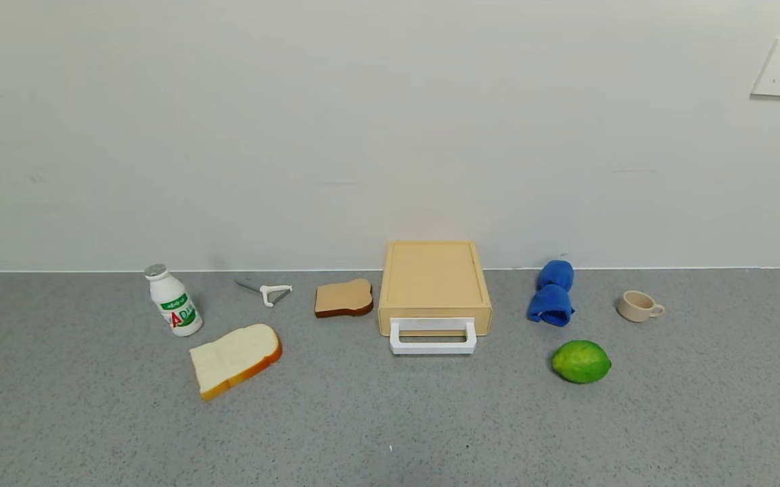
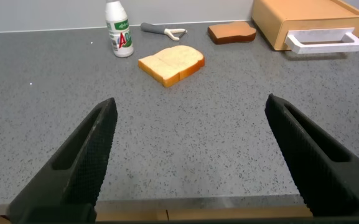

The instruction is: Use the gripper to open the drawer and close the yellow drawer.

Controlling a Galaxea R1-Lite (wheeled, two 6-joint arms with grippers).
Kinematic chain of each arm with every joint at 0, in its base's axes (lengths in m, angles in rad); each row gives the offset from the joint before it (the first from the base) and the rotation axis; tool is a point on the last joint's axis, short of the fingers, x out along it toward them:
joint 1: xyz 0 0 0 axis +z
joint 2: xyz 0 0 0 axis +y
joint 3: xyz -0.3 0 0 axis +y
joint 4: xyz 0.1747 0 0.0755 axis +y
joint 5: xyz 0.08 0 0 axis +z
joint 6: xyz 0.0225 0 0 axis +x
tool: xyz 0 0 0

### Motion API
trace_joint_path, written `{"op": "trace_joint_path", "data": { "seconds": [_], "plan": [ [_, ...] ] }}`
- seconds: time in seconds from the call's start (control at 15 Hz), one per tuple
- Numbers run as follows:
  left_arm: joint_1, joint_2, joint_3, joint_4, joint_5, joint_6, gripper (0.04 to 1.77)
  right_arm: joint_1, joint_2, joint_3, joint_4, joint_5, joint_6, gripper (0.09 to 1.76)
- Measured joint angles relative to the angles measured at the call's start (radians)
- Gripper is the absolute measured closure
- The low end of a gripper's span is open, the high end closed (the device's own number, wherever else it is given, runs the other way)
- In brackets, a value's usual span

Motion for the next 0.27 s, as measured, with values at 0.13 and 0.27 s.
{"op": "trace_joint_path", "data": {
  "seconds": [0.13,0.27],
  "plan": [
    [0.000,0.000,0.000,0.000,0.000,0.000,0.09,0.000,0.000,0.000,0.000,0.000,0.000,0.15],
    [0.000,0.000,0.000,0.000,0.000,0.000,0.09,0.000,0.000,0.000,0.000,0.000,0.000,0.15]
  ]
}}
